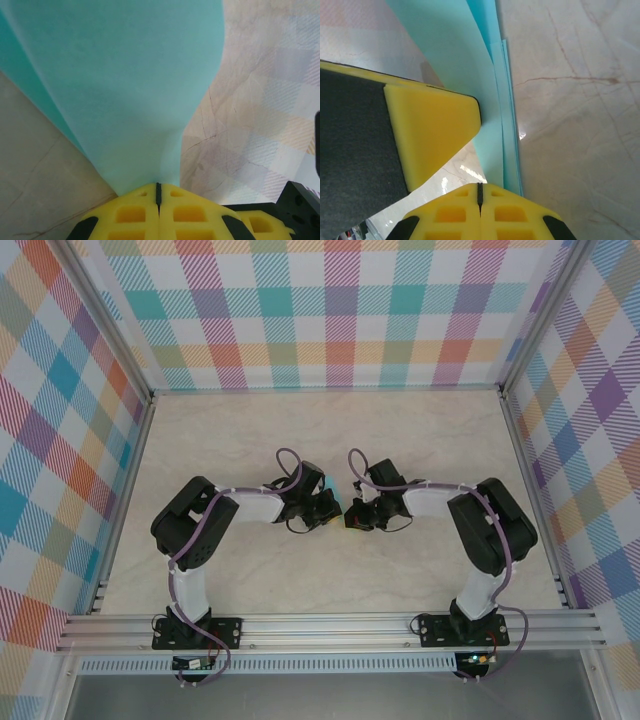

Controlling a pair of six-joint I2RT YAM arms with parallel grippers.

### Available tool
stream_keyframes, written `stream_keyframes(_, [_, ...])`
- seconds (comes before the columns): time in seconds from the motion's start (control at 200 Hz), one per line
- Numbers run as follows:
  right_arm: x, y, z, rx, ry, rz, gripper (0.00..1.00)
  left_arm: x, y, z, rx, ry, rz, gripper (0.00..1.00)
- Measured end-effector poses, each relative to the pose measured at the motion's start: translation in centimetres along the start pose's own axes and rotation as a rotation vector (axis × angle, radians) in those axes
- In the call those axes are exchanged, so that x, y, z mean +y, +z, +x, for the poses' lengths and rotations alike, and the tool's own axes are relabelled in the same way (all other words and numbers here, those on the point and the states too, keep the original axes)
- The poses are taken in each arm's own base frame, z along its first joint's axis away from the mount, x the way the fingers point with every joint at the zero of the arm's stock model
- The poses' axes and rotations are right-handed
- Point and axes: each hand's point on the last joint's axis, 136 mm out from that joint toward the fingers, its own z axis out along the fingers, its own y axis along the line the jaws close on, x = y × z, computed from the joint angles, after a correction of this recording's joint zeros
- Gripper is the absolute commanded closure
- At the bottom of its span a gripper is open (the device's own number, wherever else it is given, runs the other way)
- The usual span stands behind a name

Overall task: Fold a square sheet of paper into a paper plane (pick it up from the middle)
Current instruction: Fold the wing for the fifth time at the center of the table.

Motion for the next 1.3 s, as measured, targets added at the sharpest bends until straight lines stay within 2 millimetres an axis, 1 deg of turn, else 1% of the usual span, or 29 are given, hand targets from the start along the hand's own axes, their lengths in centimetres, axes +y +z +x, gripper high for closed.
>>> stream_keyframes(0.15, [-0.3,0.3,-0.1,0.015,0.02,-0.022,1.0,0.0,0.0,0.0,0.003,0.0,0.001,0.97])
stream_keyframes(0.395, [-0.7,0.1,0.2,0.003,0.026,-0.06,1.0,0.1,0.0,-0.1,0.004,-0.005,-0.004,0.98])
stream_keyframes(0.49, [-1.1,-0.4,1.0,0.005,0.032,-0.056,1.0,0.1,0.0,-0.2,0.005,-0.009,-0.01,0.98])
stream_keyframes(0.62, [-1.7,-1.2,2.8,0.032,0.057,-0.036,1.0,0.2,-0.1,-0.3,0.004,-0.012,-0.01,0.98])
stream_keyframes(0.695, [-1.6,-1.7,3.2,0.038,0.065,-0.029,1.0,0.2,-0.1,-0.3,0.005,-0.013,-0.01,0.98])
stream_keyframes(0.785, [-0.8,-2.3,2.8,0.023,0.052,-0.041,1.0,0.1,0.0,-0.4,0.006,-0.013,-0.01,0.98])
stream_keyframes(0.885, [0.4,-2.7,1.5,0.0,0.032,-0.064,1.0,0.1,0.0,-0.3,0.007,-0.014,-0.011,0.98])
stream_keyframes(0.95, [1.0,-2.6,0.4,-0.013,0.018,-0.082,1.0,0.1,0.0,-0.3,0.009,-0.014,-0.011,0.98])
stream_keyframes(1.02, [1.2,-2.2,-0.4,-0.017,0.015,-0.091,1.0,0.0,0.0,-0.3,0.013,-0.014,-0.008,0.98])
stream_keyframes(1.115, [0.8,-1.2,-0.7,-0.002,0.028,-0.089,1.0,0.0,0.1,-0.3,0.018,-0.015,-0.005,0.98])
stream_keyframes(1.3, [-0.7,0.2,-0.2,0.037,0.062,-0.065,1.0,-0.1,0.1,-0.3,0.021,-0.015,-0.002,0.98])
